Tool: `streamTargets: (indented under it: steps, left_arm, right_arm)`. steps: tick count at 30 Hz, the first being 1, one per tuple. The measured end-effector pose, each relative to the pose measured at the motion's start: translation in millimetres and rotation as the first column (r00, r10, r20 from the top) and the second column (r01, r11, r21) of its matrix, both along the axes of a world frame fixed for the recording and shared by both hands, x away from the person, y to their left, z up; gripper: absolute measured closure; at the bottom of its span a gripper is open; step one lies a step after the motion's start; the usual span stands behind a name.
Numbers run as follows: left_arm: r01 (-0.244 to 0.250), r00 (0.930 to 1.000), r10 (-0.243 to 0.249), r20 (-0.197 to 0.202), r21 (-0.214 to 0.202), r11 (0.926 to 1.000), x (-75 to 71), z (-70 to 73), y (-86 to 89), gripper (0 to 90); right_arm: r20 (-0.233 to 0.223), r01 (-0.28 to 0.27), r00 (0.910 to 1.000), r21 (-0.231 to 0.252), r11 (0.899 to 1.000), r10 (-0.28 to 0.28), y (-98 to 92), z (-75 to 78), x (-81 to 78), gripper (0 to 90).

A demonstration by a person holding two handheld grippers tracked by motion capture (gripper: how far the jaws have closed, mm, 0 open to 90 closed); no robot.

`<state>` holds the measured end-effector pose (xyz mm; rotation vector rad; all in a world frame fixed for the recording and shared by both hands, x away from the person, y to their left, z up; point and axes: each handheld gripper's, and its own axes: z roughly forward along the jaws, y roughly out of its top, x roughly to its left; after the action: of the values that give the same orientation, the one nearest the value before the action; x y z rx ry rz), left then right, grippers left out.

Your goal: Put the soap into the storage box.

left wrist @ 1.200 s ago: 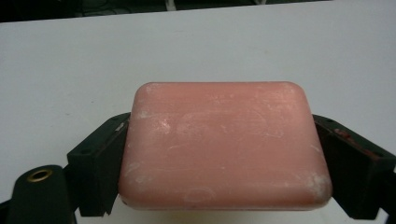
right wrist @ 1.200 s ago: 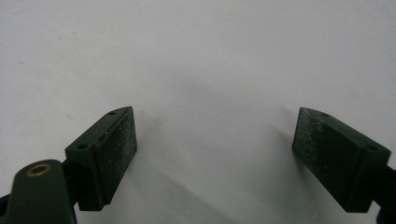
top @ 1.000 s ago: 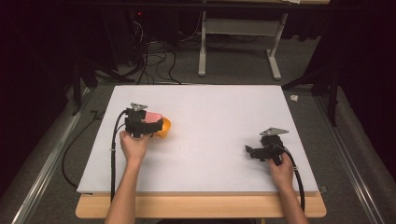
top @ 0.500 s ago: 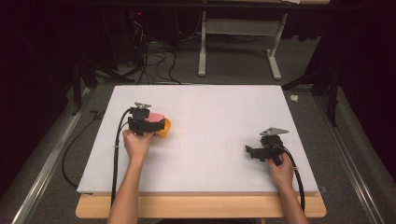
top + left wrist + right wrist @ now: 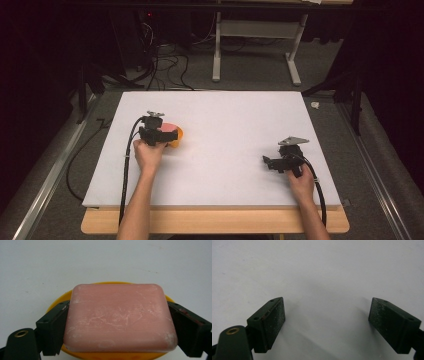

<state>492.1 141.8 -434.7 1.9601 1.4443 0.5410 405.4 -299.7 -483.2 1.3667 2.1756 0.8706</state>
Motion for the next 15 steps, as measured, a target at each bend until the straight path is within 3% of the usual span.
streamTargets:
  steps: [15]
  left_arm:
    - [0.01, 0.9995, -0.01, -0.03, 0.009, 0.9999, 3.2, -7.1, -3.3, 13.6]
  right_arm:
    - [0.0, 0.0, 1.0, -0.001, 1.0, 0.0, 0.0, 0.0, 0.0, 14.5]
